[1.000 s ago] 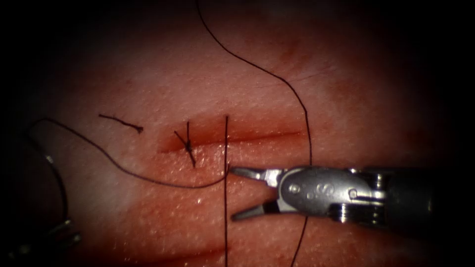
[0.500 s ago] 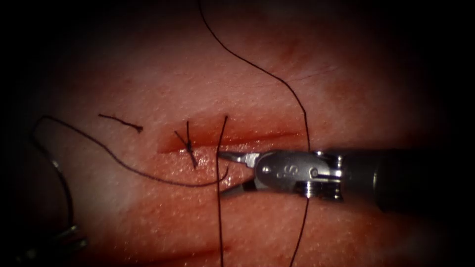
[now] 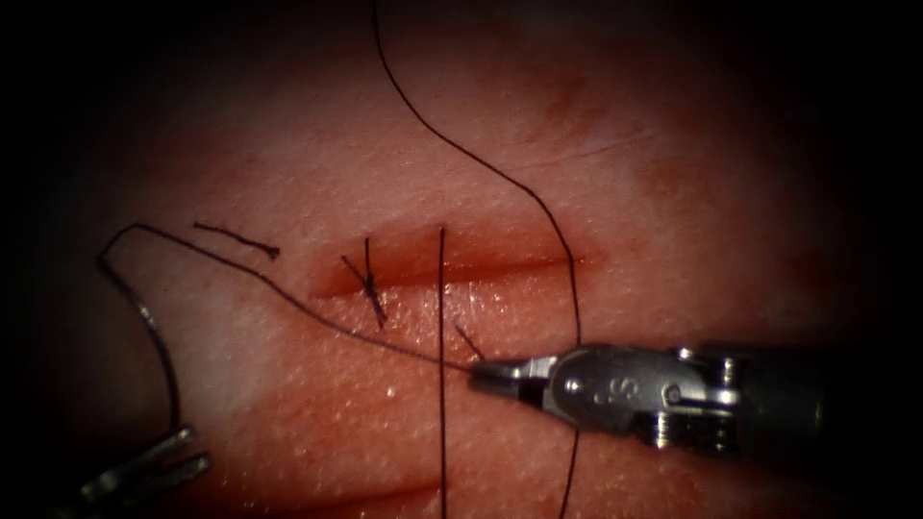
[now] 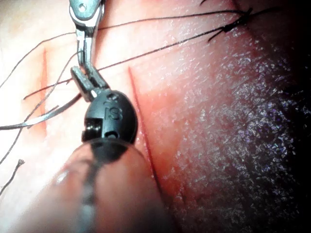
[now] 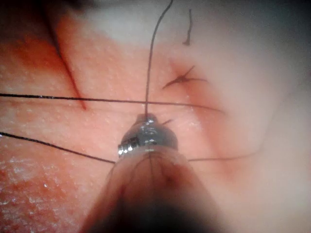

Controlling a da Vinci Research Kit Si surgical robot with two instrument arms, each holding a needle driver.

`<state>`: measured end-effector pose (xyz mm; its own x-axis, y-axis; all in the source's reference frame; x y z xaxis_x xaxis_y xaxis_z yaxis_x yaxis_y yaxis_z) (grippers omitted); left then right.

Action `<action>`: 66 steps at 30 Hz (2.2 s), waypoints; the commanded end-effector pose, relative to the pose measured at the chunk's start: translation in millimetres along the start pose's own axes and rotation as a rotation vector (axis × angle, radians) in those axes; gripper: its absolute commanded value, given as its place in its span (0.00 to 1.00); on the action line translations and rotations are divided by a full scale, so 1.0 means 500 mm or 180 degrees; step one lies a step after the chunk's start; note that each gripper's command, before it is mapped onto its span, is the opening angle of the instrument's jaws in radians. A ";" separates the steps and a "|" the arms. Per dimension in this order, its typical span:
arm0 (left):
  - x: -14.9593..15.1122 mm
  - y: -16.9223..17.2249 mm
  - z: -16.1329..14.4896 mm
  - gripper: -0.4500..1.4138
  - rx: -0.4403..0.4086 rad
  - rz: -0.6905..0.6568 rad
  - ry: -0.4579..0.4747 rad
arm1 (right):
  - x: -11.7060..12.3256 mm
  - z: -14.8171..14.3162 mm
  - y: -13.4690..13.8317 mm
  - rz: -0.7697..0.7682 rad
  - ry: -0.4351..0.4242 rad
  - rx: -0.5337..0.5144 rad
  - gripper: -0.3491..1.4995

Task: Wound Closure
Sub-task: Grasp suture near wound and pull away using right needle driver. Repeat until only a short tail remains.

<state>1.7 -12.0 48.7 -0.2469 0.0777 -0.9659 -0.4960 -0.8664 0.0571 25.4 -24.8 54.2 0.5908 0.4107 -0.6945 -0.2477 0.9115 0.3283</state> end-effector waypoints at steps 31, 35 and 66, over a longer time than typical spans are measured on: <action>-0.0064 -0.0119 -0.0085 0.00 0.0314 -0.0123 -0.0348 | 0.0169 -0.0091 -0.0108 -0.0497 0.0872 0.0295 0.89; -0.0076 -0.0129 -0.0085 0.00 0.0337 -0.0127 -0.0383 | 0.0141 -0.0062 -0.0061 -0.0524 0.0801 0.0263 0.85; -0.0076 -0.0083 -0.0059 0.00 0.0372 -0.0083 -0.0335 | -0.0040 0.0173 0.0112 -0.0687 -0.0212 0.0217 0.38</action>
<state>7.6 -10.2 50.9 -0.3166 0.1565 -0.9355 -0.5962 -0.8000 0.0680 28.9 -21.0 62.6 0.6777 0.2043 -0.7063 -0.0612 0.9730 0.2227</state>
